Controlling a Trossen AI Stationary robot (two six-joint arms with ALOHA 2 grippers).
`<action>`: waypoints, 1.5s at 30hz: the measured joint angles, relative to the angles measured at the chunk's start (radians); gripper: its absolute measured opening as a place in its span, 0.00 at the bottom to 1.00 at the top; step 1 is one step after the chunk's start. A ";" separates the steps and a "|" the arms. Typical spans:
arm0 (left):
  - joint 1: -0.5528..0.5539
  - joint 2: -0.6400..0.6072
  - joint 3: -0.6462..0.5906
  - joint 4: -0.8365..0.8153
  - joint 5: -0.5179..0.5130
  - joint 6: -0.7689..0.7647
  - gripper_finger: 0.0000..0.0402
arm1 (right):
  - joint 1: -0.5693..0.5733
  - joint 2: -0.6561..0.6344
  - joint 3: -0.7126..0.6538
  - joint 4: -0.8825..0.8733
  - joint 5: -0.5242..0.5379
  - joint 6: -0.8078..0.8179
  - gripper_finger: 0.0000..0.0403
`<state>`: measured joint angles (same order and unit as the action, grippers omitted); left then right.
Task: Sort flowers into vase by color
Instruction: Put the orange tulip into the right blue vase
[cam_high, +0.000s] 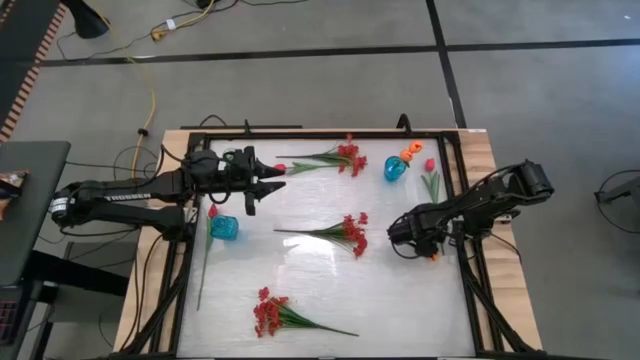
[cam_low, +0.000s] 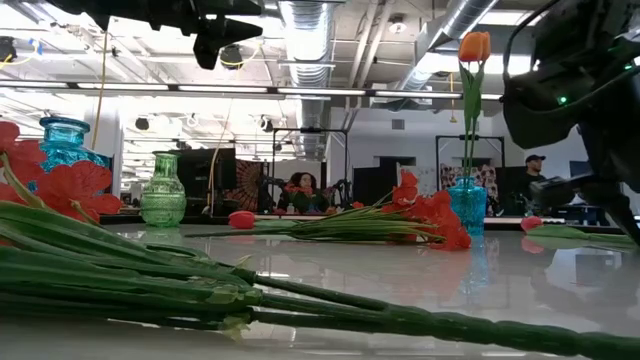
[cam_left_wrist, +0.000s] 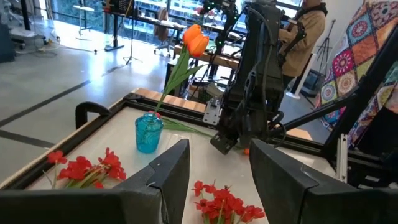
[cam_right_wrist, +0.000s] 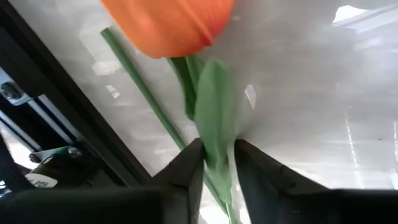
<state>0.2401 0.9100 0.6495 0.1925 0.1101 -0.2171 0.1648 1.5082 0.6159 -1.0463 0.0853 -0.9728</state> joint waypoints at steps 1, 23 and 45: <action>0.000 0.000 0.000 0.000 0.000 -0.008 0.39 | 0.003 0.000 0.000 0.006 0.000 0.002 0.25; 0.000 0.000 0.000 0.062 0.000 -0.114 0.39 | 0.146 -0.141 0.287 -0.106 0.113 0.172 0.07; 0.000 0.000 0.000 0.085 -0.026 -0.076 0.39 | 0.014 -0.597 0.681 0.128 -0.220 0.797 0.07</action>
<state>0.2401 0.9096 0.6498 0.2772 0.0841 -0.2933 0.1792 0.9112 1.2973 -0.9186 -0.1345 -0.1754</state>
